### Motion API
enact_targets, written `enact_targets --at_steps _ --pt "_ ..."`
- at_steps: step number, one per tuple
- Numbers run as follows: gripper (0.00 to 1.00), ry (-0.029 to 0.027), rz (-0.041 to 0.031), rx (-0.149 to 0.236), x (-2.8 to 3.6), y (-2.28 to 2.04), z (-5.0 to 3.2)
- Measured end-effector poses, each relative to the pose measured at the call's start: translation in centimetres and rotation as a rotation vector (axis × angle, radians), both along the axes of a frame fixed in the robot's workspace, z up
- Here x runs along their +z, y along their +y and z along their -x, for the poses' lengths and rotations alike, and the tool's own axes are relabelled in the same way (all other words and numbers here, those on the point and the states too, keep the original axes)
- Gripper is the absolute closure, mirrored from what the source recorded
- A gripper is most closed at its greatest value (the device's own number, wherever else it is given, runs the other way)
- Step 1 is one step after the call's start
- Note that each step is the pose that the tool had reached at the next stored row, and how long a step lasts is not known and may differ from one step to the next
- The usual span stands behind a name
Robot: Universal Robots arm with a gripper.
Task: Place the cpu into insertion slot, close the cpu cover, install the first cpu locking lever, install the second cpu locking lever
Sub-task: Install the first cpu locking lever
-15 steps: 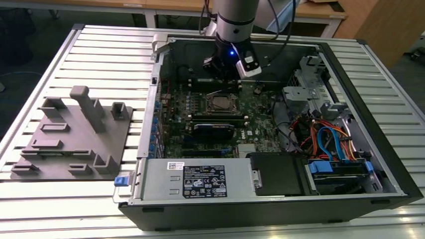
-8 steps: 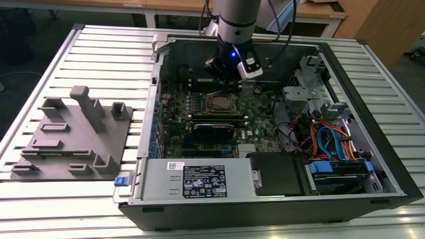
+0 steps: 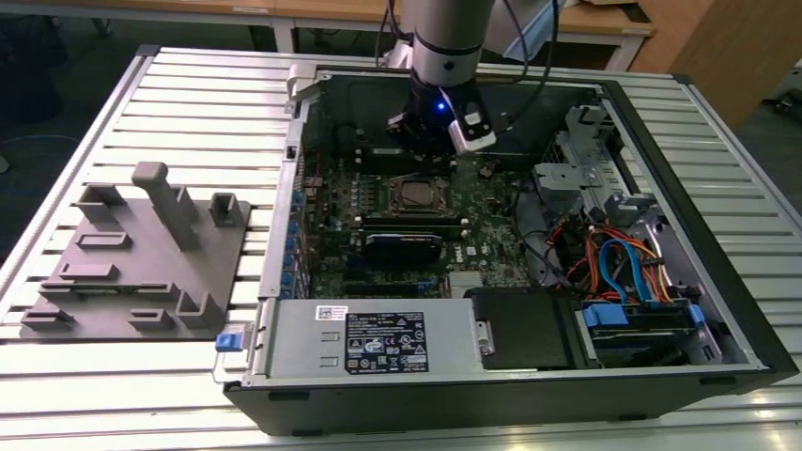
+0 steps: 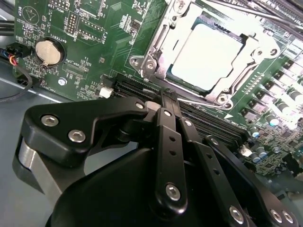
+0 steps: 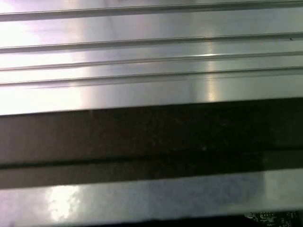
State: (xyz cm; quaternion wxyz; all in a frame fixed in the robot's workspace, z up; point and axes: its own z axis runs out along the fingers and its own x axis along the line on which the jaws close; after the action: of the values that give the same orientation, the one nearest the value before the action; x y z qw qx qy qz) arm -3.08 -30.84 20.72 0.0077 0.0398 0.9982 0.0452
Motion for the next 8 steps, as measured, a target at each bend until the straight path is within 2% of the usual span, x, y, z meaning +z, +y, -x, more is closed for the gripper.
enact_targets --at_steps 8 --pt "0.9 0.0 0.0 0.0 -0.55 0.0 -0.08"
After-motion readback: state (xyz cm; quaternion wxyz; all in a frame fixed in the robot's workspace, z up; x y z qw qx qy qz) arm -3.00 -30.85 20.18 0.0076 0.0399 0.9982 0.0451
